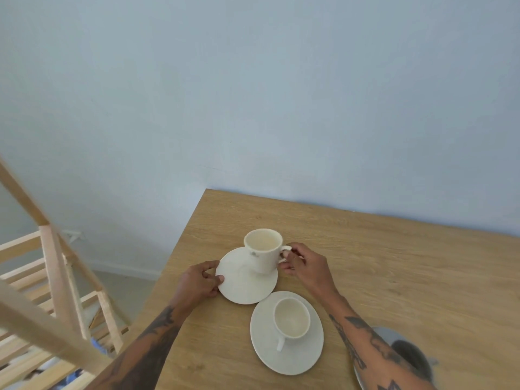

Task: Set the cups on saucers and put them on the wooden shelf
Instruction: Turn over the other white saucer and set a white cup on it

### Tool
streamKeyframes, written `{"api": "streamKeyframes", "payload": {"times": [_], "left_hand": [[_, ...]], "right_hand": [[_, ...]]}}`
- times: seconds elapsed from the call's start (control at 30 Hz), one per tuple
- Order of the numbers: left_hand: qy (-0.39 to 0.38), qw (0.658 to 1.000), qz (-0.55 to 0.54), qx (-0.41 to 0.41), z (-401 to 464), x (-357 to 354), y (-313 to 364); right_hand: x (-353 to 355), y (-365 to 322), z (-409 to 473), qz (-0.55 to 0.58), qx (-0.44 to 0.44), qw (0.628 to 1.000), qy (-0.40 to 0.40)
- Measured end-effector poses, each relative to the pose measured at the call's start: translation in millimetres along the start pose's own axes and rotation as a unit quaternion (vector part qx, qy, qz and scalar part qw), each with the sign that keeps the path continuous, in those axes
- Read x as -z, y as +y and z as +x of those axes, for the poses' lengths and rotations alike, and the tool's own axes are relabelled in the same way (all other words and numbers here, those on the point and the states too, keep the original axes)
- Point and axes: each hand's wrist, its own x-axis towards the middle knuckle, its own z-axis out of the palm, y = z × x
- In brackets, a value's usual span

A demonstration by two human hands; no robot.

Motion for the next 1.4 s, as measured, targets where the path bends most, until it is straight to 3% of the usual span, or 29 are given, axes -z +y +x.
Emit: {"api": "streamKeyframes", "payload": {"times": [0.43,0.57,0.63,0.73,0.87,1.03,1.4], "left_hand": [[-0.006,1.0,0.002,0.011,-1,0,-1],[-0.015,1.0,-0.01,0.018,-1,2,0],[-0.018,0.997,-0.061,0.047,-2,4,2],[-0.05,0.98,-0.162,0.105,-3,12,12],[-0.11,0.976,-0.132,0.132,-1,13,31],[-0.116,0.983,-0.092,0.107,1,5,38],[-0.117,0.99,-0.061,0.046,-3,2,40]], "right_hand": [[-25,3,-10,0.017,-0.058,0.996,-0.068],[-19,1,-12,-0.072,-0.04,0.994,-0.075],[-15,1,-11,-0.084,-0.072,0.991,-0.08],[-13,0,-4,0.02,-0.158,0.981,-0.111],[-23,-7,7,0.053,-0.171,0.973,-0.145],[-31,-11,16,0.002,-0.166,0.976,-0.141],[-26,-10,17,0.006,-0.164,0.973,-0.162]]}}
